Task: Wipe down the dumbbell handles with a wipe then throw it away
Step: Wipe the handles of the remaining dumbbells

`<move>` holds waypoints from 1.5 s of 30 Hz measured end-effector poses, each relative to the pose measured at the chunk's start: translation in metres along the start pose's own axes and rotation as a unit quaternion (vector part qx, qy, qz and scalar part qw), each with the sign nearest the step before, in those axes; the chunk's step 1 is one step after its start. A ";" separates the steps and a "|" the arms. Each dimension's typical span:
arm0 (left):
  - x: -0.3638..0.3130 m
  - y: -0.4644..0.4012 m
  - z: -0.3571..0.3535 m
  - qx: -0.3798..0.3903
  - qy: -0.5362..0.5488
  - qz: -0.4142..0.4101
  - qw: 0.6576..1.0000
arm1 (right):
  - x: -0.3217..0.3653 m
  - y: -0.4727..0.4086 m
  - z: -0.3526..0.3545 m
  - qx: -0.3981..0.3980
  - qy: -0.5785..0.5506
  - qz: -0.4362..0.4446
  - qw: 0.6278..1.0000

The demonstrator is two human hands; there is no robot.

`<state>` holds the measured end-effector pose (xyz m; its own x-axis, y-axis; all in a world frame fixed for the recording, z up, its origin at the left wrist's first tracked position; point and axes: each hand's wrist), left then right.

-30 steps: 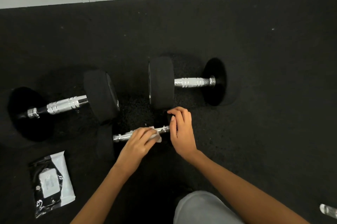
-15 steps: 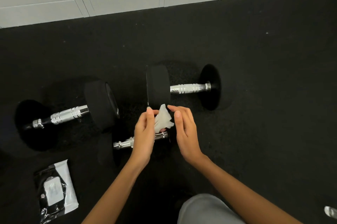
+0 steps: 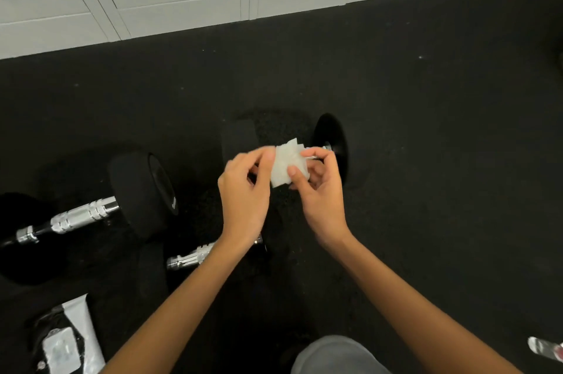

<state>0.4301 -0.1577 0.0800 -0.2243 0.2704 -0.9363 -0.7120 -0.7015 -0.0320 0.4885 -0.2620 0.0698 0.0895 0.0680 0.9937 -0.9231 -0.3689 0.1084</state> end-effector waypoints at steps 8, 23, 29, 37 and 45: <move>0.022 -0.075 -0.008 0.067 -0.278 -0.092 0.954 | -0.046 -0.065 0.006 0.055 0.296 0.078 0.950; 0.044 -0.080 -0.024 0.039 -0.313 -0.099 0.944 | -0.070 -0.090 0.010 0.148 0.557 0.189 0.795; 0.044 -0.080 -0.023 0.028 -0.273 -0.089 0.958 | -0.060 -0.108 -0.021 0.064 0.498 0.039 0.864; 0.044 -0.078 -0.021 0.022 -0.254 -0.086 0.963 | -0.068 -0.086 -0.040 0.112 0.518 0.116 0.840; 0.045 -0.081 -0.023 0.007 -0.235 -0.063 0.970 | -0.079 -0.086 0.021 0.198 0.514 0.302 0.778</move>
<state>0.4926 -0.1039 0.0321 -0.4110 0.6268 -0.6620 -0.7614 -0.6353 -0.1288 0.5684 -0.2557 -0.0174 -0.8502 0.4022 0.3397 -0.4751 -0.8642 -0.1660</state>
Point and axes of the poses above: each hand's wrist, its own y-axis away from the middle knuckle, its own z-axis out of the back of the hand, x = y × z, and after that the axes turned 1 degree about -y, right-handed
